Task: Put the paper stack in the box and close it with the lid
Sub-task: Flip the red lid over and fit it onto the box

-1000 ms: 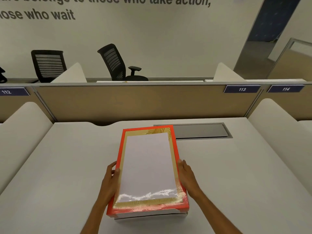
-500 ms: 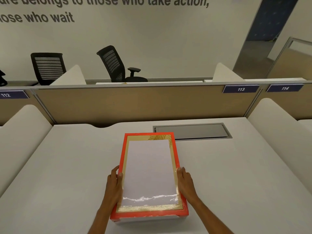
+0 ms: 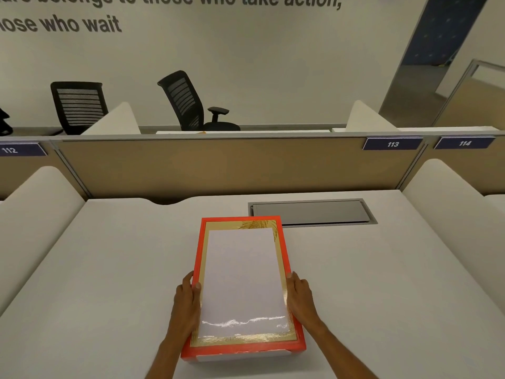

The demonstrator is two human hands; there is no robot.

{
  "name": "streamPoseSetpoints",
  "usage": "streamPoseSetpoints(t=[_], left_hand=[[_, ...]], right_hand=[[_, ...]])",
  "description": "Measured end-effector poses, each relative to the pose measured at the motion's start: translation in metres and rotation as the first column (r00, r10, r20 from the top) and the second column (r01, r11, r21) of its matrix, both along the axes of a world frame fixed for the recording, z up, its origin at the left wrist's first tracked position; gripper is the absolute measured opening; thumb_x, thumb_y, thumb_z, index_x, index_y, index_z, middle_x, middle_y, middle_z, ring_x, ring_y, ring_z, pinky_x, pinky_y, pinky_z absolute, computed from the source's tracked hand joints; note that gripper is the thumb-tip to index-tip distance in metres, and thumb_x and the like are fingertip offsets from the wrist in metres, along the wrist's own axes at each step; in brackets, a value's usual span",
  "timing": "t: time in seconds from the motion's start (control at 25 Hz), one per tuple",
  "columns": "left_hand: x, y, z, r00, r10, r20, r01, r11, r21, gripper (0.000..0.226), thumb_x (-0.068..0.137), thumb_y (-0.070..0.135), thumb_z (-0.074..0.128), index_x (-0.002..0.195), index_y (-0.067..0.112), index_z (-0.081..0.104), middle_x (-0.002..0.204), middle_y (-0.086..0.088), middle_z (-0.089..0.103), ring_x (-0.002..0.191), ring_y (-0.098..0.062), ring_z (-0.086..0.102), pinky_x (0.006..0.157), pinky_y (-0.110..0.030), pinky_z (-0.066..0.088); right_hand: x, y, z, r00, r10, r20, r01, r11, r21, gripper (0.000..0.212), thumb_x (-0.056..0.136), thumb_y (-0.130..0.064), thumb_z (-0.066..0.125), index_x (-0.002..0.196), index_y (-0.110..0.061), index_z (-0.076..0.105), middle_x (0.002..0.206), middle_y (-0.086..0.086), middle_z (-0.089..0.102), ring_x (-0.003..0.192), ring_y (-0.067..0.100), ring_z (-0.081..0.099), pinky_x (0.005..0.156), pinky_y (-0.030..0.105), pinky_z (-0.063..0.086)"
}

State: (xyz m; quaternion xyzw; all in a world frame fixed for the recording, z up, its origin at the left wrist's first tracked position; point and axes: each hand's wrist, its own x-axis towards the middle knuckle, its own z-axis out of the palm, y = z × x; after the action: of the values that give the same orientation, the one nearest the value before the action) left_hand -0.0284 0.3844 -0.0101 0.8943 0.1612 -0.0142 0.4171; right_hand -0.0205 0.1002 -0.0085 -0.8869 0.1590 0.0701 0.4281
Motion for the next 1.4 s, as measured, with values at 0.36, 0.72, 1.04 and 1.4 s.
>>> streamPoseSetpoints(t=[0.36, 0.72, 1.04, 1.4], left_hand=[[0.023, -0.026, 0.023, 0.932, -0.336, 0.137, 0.212, 0.810, 0.547, 0.082, 0.088, 0.066, 0.002, 0.154, 0.016, 0.007, 0.163, 0.000, 0.001, 0.151, -0.017, 0.003, 0.123, -0.034, 0.007], [0.041, -0.032, -0.008, 0.929, -0.368, 0.032, 0.307, 0.819, 0.484, 0.098, 0.076, 0.073, -0.017, 0.152, 0.013, -0.001, 0.163, 0.000, -0.001, 0.152, -0.016, 0.000, 0.124, -0.034, 0.004], [0.038, -0.033, -0.016, 0.932, -0.363, 0.012, 0.295, 0.777, 0.556, 0.083, 0.089, 0.063, -0.003, 0.154, 0.012, 0.007, 0.164, 0.000, 0.008, 0.151, -0.014, 0.003, 0.120, -0.022, -0.011], [0.036, -0.035, -0.015, 0.937, -0.350, 0.005, 0.287, 0.775, 0.563, 0.081, 0.090, 0.061, -0.002, 0.154, 0.012, 0.010, 0.163, -0.002, 0.013, 0.151, -0.016, 0.010, 0.123, -0.033, 0.009]], right_hand=[[0.022, 0.035, 0.011, 0.924, 0.331, 0.189, -0.190, 0.829, -0.526, 0.076, 0.093, -0.064, 0.014, 0.152, -0.021, -0.005, 0.158, -0.008, -0.010, 0.148, 0.008, -0.007, 0.120, 0.025, -0.005], [0.032, 0.034, -0.009, 0.936, 0.343, 0.079, -0.237, 0.781, -0.577, 0.078, 0.094, -0.063, 0.017, 0.152, -0.017, -0.006, 0.163, 0.001, -0.004, 0.151, 0.015, -0.004, 0.120, 0.028, -0.005], [0.029, 0.035, -0.018, 0.932, 0.343, 0.121, -0.209, 0.777, -0.594, 0.079, 0.093, -0.063, 0.020, 0.153, -0.016, -0.004, 0.163, 0.000, -0.003, 0.151, 0.015, -0.002, 0.122, 0.025, -0.010], [0.029, 0.036, -0.018, 0.939, 0.328, 0.107, -0.199, 0.769, -0.608, 0.079, 0.093, -0.064, 0.017, 0.153, -0.017, -0.002, 0.163, 0.000, 0.001, 0.151, 0.016, 0.001, 0.122, 0.029, 0.002]])
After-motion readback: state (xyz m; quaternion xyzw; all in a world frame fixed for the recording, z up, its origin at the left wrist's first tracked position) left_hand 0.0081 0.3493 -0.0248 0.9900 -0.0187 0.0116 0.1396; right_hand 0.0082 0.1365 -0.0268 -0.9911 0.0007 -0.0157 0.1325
